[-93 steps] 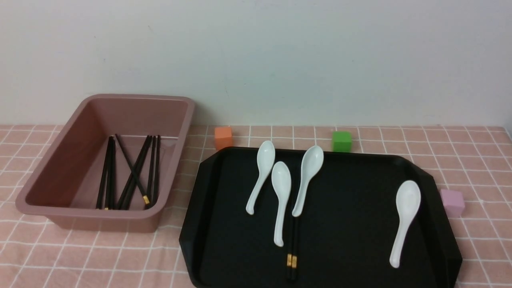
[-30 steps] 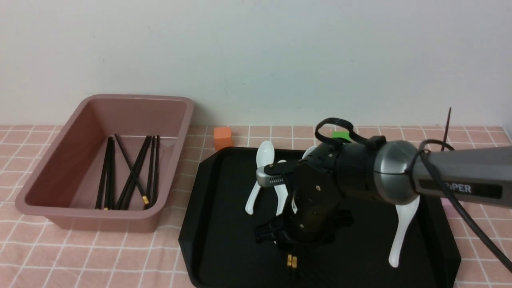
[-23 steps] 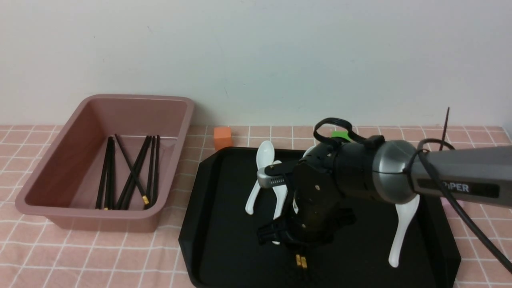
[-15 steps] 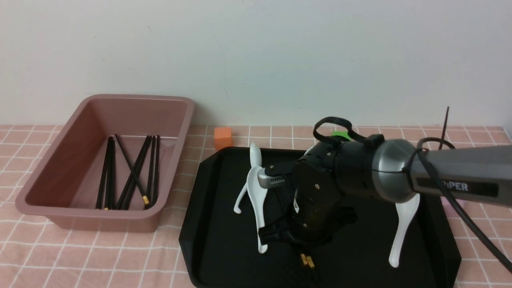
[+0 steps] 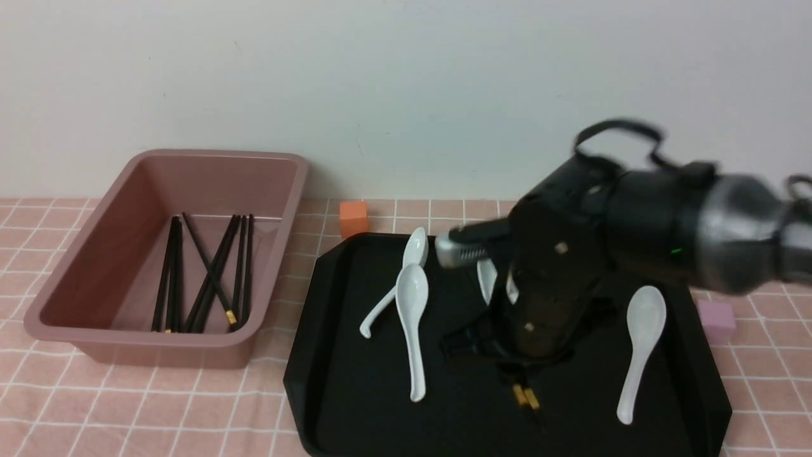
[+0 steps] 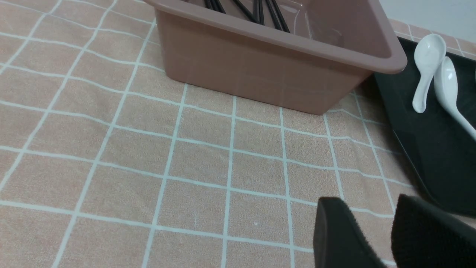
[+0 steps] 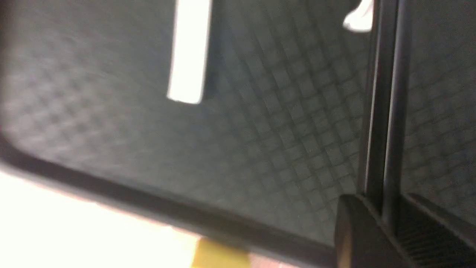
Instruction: On pink tablecloth take chopsticks from black tray and put them in box.
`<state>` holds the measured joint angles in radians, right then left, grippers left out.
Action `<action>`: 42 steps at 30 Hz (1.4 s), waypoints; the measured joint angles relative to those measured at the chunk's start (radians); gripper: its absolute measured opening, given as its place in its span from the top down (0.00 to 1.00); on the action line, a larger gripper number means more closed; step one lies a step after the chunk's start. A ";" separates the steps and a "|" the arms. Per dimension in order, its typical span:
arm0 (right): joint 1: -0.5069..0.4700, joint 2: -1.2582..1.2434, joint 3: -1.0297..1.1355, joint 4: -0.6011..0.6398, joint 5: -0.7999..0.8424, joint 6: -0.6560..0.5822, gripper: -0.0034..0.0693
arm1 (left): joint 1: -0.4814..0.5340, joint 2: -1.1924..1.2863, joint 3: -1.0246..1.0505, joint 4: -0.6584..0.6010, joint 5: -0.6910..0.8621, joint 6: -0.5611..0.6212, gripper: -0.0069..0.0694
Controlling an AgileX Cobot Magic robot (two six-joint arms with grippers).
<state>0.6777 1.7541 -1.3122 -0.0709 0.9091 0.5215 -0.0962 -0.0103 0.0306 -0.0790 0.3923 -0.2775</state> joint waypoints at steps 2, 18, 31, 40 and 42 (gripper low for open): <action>0.000 -0.048 0.000 0.010 -0.007 0.000 0.76 | 0.000 0.000 0.000 0.000 0.000 0.000 0.60; 0.106 0.256 -0.659 0.350 -0.147 -0.435 0.76 | 0.000 0.000 0.000 0.000 0.000 0.000 0.60; 0.136 0.747 -1.249 0.200 -0.089 -0.514 0.76 | 0.000 0.000 0.000 0.000 0.000 0.000 0.60; 0.132 0.758 -1.250 0.191 -0.130 -0.522 0.55 | 0.000 0.000 0.000 0.000 0.000 0.000 0.60; 0.132 0.753 -1.250 0.191 -0.109 -0.522 0.49 | 0.000 0.000 0.000 0.000 0.000 0.000 0.60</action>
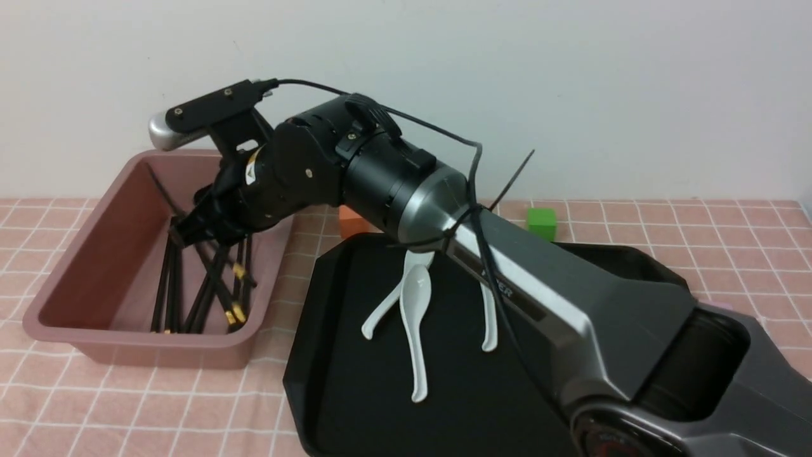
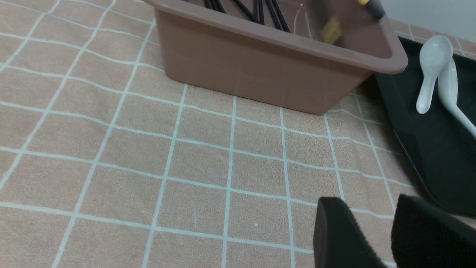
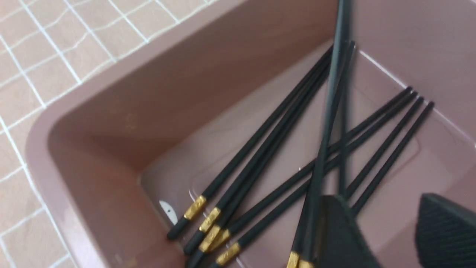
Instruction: On pink tablecloth take chopsticks from black tray and put them in box.
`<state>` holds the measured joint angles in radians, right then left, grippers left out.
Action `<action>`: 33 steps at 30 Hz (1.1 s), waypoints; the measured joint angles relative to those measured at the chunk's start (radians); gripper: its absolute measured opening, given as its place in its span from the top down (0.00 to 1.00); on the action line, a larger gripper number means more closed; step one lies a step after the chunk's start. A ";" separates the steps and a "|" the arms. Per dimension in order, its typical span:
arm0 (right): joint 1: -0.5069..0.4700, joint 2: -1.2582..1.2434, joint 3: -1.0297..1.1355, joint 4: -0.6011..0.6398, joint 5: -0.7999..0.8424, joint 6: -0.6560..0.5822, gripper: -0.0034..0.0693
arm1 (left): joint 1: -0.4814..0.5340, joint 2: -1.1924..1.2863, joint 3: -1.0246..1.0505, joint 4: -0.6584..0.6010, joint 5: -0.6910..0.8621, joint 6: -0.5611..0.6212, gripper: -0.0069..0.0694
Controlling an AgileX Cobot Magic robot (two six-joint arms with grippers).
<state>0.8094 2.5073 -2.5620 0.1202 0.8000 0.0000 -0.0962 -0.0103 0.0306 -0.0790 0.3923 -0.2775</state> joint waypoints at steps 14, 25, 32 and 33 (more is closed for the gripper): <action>-0.025 -0.434 0.011 -0.024 0.448 0.000 0.64 | 0.000 0.000 0.000 0.000 0.000 0.000 0.60; -0.027 -0.915 0.571 -0.061 0.466 0.118 0.94 | 0.000 0.000 0.000 0.000 0.000 0.000 0.60; -0.027 -1.128 0.919 -0.073 0.467 0.157 0.94 | 0.000 0.000 0.000 0.000 0.000 0.000 0.60; -0.027 -1.149 0.950 -0.074 0.467 0.157 0.94 | 0.000 0.000 0.000 0.000 0.000 0.000 0.60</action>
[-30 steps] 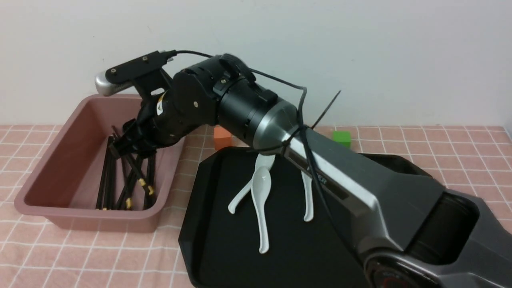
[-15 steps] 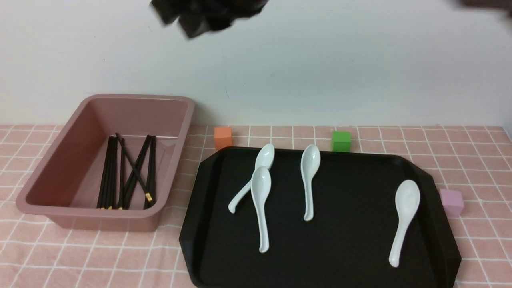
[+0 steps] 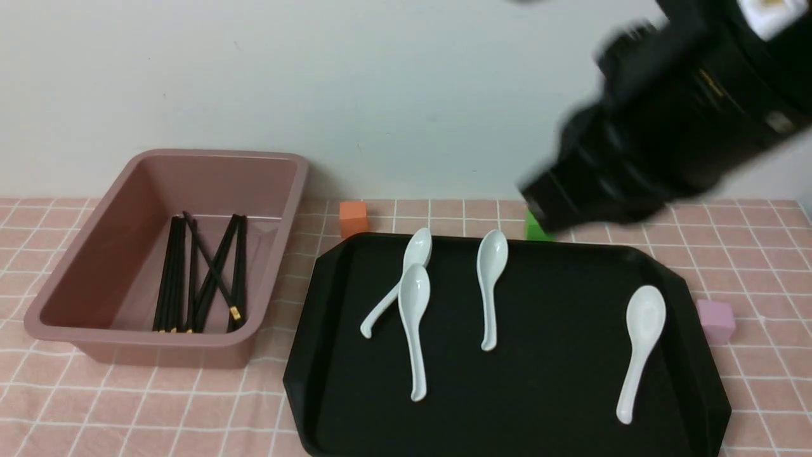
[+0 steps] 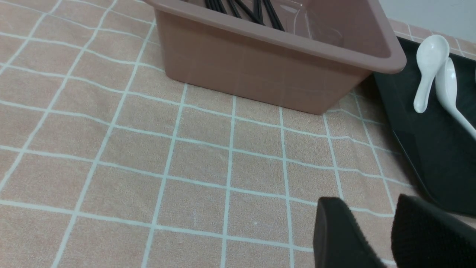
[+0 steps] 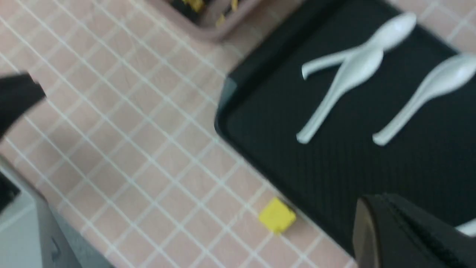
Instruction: On pink tablecloth take chopsticks from black tray and put them in box.
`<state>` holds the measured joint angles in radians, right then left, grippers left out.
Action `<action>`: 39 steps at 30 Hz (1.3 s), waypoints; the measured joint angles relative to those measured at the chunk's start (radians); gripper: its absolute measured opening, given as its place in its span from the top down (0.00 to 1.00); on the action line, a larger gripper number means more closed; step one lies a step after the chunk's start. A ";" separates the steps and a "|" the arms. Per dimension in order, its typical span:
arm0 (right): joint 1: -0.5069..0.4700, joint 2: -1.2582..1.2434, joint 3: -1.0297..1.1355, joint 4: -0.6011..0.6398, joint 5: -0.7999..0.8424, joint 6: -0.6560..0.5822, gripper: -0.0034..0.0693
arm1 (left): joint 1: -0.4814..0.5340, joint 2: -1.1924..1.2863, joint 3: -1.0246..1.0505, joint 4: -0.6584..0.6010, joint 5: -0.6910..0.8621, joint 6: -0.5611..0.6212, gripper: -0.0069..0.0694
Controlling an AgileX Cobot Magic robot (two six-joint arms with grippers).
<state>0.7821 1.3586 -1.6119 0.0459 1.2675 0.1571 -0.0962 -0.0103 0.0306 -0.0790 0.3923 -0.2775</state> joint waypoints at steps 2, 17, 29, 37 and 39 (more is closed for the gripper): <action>0.000 -0.048 0.073 0.000 0.000 0.000 0.94 | 0.000 0.000 0.000 0.000 0.000 0.000 0.60; -0.039 -0.167 0.215 -0.089 -0.032 -0.002 0.93 | 0.000 0.000 0.000 0.000 0.000 0.000 0.60; -0.471 -0.929 1.257 -0.092 -0.767 -0.002 0.92 | 0.000 0.000 0.000 0.000 0.000 0.000 0.60; -0.592 -1.314 1.608 -0.102 -0.846 -0.002 0.92 | 0.000 0.000 0.000 0.000 0.000 0.000 0.60; -0.595 -1.358 1.623 -0.097 -0.862 -0.002 0.92 | 0.000 0.000 0.000 0.000 0.000 0.000 0.60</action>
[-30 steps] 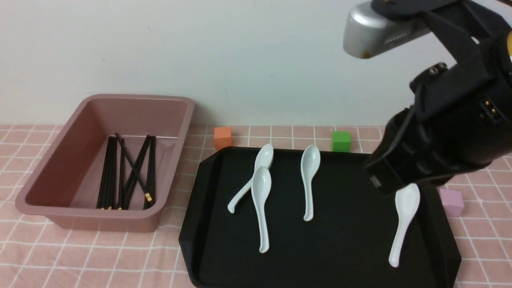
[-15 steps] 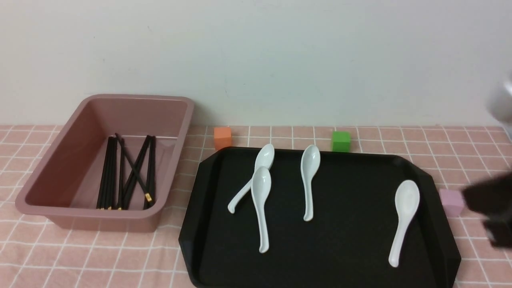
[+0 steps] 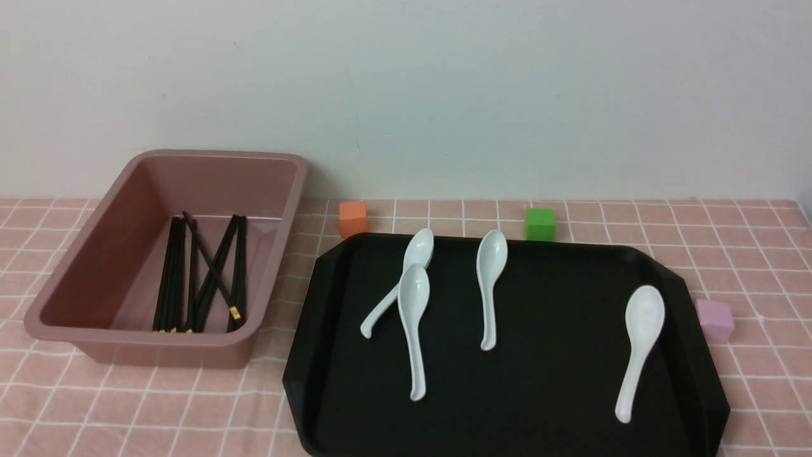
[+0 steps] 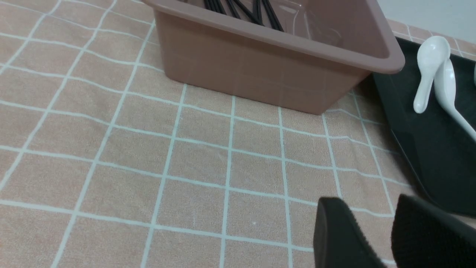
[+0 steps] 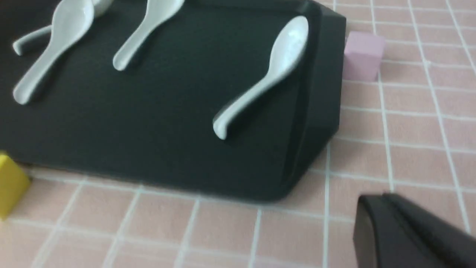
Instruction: On pink tablecloth take chopsticks from black tray and put them in box.
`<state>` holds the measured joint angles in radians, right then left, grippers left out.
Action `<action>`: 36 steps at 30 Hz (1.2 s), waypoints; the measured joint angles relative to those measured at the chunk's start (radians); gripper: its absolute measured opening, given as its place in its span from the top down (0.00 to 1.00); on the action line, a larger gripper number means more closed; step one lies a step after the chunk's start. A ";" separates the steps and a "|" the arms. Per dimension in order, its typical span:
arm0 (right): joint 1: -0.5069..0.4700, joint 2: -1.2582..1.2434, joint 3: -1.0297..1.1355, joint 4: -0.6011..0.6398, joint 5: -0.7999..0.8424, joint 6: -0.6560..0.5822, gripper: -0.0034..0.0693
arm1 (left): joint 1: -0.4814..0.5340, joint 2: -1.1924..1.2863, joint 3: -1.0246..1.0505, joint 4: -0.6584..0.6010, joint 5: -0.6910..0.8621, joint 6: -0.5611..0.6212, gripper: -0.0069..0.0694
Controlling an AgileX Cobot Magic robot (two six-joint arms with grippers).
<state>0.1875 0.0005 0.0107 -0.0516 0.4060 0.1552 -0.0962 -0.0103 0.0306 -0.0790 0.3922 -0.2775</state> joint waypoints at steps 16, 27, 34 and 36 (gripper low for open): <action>0.001 -0.010 0.001 0.018 -0.009 0.000 0.91 | 0.000 0.000 0.000 -0.001 0.000 0.000 0.60; 0.001 -0.010 0.001 0.018 -0.009 0.000 0.91 | 0.000 0.000 0.000 -0.001 0.000 0.000 0.60; 0.001 -0.010 0.001 0.018 -0.009 0.000 0.89 | 0.000 0.000 0.000 -0.001 0.000 0.000 0.60; 0.001 -0.010 0.001 0.018 -0.009 0.000 0.89 | 0.000 0.000 0.000 -0.001 0.000 0.000 0.60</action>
<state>0.1884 -0.0095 0.0120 -0.0336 0.3971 0.1552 -0.0962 -0.0103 0.0306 -0.0801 0.3922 -0.2775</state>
